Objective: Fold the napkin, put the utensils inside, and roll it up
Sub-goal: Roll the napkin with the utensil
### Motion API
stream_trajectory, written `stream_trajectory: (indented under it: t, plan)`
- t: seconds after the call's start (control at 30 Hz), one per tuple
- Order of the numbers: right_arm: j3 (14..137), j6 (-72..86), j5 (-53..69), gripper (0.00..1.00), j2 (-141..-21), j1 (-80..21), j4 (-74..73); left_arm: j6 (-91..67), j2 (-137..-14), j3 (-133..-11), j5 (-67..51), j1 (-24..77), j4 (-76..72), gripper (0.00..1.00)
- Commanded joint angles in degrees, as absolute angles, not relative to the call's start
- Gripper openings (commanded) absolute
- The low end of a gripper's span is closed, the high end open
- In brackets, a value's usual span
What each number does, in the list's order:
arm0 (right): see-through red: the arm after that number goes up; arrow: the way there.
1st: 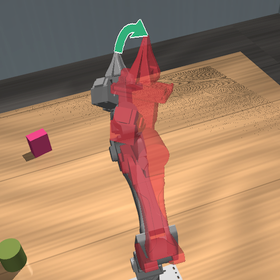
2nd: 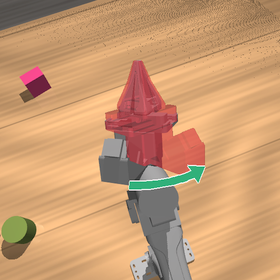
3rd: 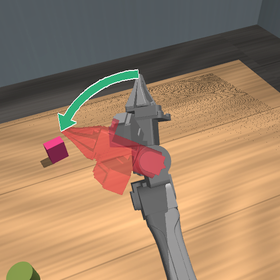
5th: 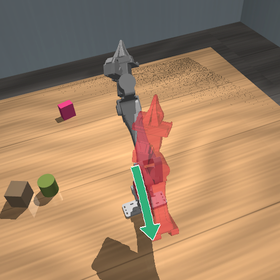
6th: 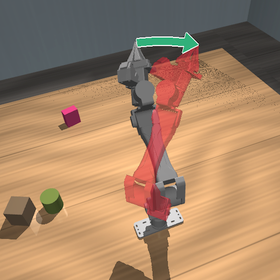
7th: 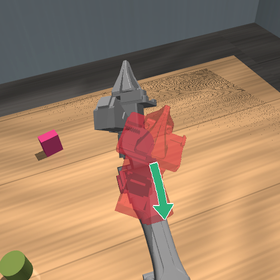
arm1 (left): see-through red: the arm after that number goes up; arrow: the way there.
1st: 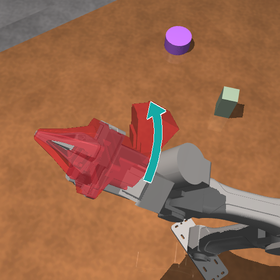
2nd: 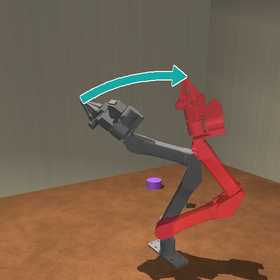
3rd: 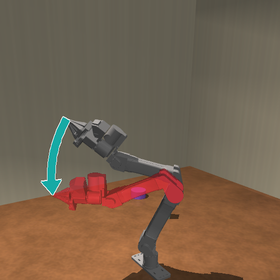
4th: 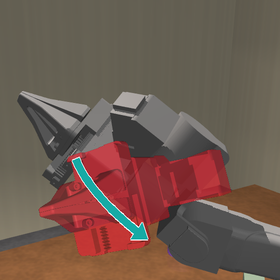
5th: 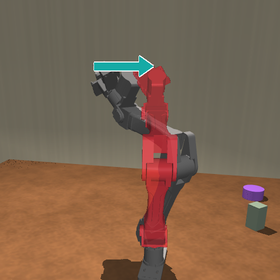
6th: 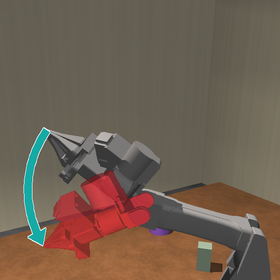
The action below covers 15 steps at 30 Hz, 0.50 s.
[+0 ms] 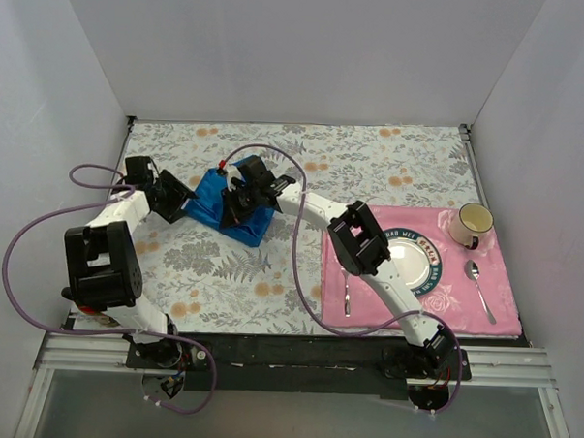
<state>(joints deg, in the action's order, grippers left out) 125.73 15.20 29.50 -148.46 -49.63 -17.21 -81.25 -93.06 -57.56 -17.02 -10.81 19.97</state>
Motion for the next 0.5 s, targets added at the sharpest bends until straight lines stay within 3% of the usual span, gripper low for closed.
stream_trajectory:
  t: [0.0, 0.23, 0.47]
  plan:
    - [119.54, 26.88, 38.83, 0.01, -152.4, -48.08, -19.44, -86.22, -89.3, -54.24, -13.53, -9.93, 28.55, 0.56]
    - [113.83, 41.38, 48.15, 0.01, -153.02, -46.23, -4.33, -93.15, -86.83, -49.05, -21.26, -8.7, 26.55, 0.61]
    - [106.17, 55.98, 50.71, 0.01, -151.79, -46.06, 13.01, -98.43, -94.12, -51.94, -22.41, -4.75, 24.53, 0.62]
